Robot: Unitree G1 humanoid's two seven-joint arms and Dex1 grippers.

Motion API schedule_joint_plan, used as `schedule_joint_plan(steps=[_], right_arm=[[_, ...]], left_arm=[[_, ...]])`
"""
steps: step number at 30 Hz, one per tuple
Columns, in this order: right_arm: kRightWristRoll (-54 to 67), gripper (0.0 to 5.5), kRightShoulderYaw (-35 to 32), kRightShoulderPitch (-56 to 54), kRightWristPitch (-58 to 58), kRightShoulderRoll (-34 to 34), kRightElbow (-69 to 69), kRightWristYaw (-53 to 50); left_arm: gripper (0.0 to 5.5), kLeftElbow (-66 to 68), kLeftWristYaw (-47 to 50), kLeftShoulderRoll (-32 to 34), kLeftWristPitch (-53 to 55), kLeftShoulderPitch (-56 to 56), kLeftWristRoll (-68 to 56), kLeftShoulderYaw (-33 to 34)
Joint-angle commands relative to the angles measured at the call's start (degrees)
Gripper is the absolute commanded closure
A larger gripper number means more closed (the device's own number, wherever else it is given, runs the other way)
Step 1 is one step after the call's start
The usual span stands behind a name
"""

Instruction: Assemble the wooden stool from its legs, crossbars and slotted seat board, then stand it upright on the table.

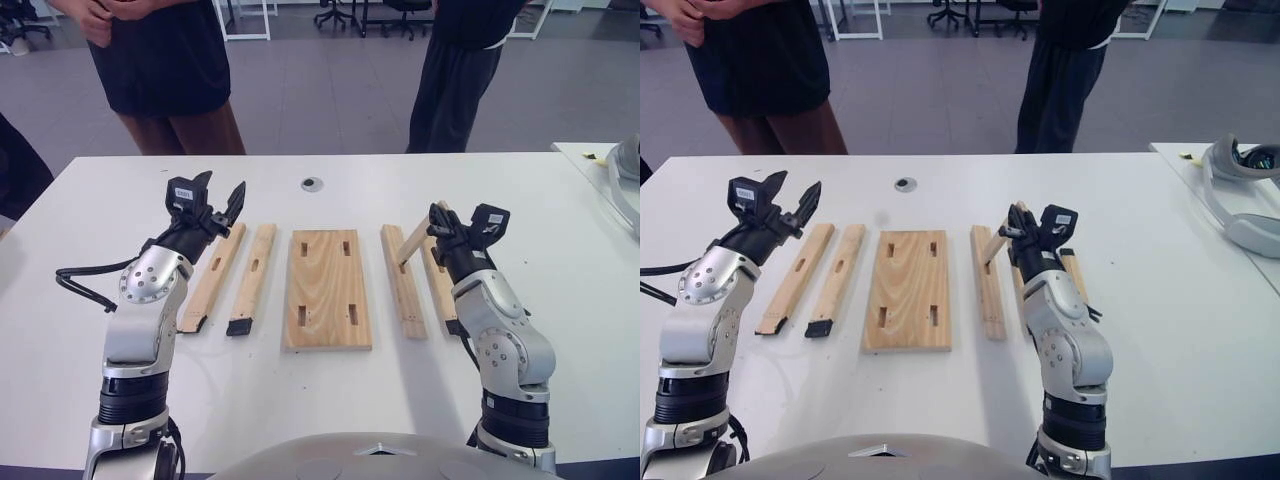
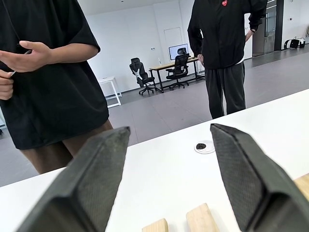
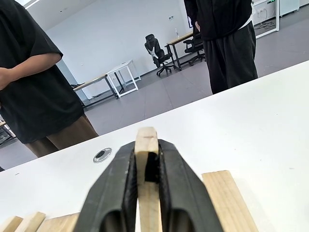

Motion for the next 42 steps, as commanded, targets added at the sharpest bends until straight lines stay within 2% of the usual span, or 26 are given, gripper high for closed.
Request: schedule_joint_plan(steps=[1, 10, 14, 19, 26, 31, 38, 39, 42], right_arm=[[-1.31, 5.08, -0.03, 1.42, 0.92, 0.41, 0.24, -1.16], [-0.87, 5.08, -1.28, 2.45, 2.22, 1.51, 2.09, -1.57], [-4.94, 5.08, 1.17, 1.35, -1.52, -0.41, 5.71, 0.95], [-11.85, 5.08, 6.11, 0.99, -8.64, -5.33, 11.49, 7.53], [-14.04, 5.08, 7.3, 11.07, -17.08, -9.16, 20.46, 16.53], [-14.68, 5.08, 9.34, 14.17, -14.03, -11.0, 22.9, 19.49], [-11.7, 5.08, 7.1, 7.92, -12.82, -10.55, 18.83, 18.54], [-11.23, 4.7, 6.82, 7.13, -12.74, -10.53, 18.19, 18.57], [-10.66, 4.16, 6.72, 5.74, -11.34, -10.75, 16.04, 19.16]], left_arm=[[2.45, 0.14, -0.03, 0.84, 0.87, -0.75, 0.41, 0.45], [2.45, 0.68, -0.84, 1.64, 0.72, -0.86, 0.43, 0.44], [2.45, 0.77, -0.98, 1.86, 0.59, -0.89, 0.41, 0.34], [2.45, 0.81, -1.25, 2.16, 0.47, -1.01, 0.59, 0.15], [2.45, 0.67, -1.32, 2.23, 0.59, -0.73, 0.73, 0.07], [2.45, 0.23, -1.32, 2.3, 0.99, -0.33, 0.77, -0.08], [2.45, 0.59, -1.0, 2.03, 0.72, -0.51, 1.0, -0.26], [2.45, 0.63, -0.97, 2.01, 0.64, -0.54, 1.02, -0.26], [2.45, 0.78, -0.84, 1.97, 0.38, -0.7, 1.09, -0.23]])
